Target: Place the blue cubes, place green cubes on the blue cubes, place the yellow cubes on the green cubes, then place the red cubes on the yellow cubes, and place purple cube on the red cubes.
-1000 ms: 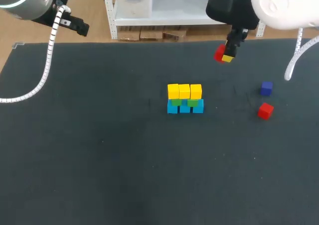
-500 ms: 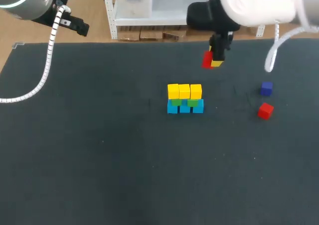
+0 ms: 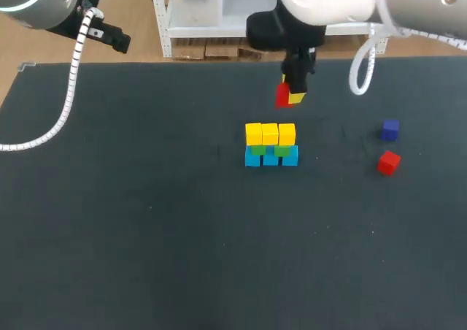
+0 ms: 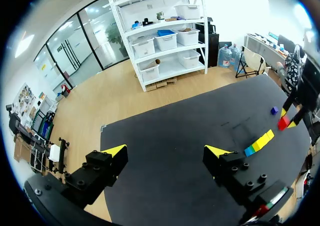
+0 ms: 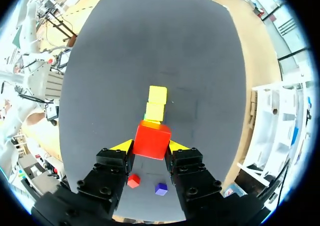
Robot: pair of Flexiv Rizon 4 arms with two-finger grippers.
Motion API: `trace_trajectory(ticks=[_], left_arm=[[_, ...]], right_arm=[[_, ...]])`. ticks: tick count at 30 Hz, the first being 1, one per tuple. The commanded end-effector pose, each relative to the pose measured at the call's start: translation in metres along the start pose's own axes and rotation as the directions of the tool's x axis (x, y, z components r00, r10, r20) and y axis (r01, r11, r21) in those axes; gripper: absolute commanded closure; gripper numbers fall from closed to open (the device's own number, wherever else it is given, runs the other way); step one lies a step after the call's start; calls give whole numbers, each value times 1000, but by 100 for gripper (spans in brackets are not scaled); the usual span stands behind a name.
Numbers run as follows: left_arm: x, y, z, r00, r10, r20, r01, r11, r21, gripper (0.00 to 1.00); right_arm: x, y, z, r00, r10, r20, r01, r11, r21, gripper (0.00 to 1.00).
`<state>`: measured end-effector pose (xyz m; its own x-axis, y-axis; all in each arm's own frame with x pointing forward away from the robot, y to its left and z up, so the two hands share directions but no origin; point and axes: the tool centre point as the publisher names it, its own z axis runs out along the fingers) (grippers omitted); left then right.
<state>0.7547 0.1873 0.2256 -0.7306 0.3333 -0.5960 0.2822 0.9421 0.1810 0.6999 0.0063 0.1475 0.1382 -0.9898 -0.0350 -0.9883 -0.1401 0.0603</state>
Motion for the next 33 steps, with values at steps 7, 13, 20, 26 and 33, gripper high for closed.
trace_trajectory(ticks=[7,13,20,26,33], left_arm=[[0,1,-1,1000,2,-1,-2,1000,2,0],[0,1,-1,1000,2,-1,-2,1000,2,0],[0,1,-1,1000,2,-1,-2,1000,2,0],[0,1,-1,1000,2,-1,-2,1000,2,0],[0,1,-1,1000,2,-1,-2,1000,2,0]], right_arm=[[-11,5,10,999,-27,-39,28,999,16,100],[-6,6,23,997,-25,-76,27,999,20,100],[0,14,32,997,-22,-76,28,997,71,100],[0,13,42,996,-25,-87,36,991,128,100],[3,9,45,997,-14,-78,23,992,120,100]])
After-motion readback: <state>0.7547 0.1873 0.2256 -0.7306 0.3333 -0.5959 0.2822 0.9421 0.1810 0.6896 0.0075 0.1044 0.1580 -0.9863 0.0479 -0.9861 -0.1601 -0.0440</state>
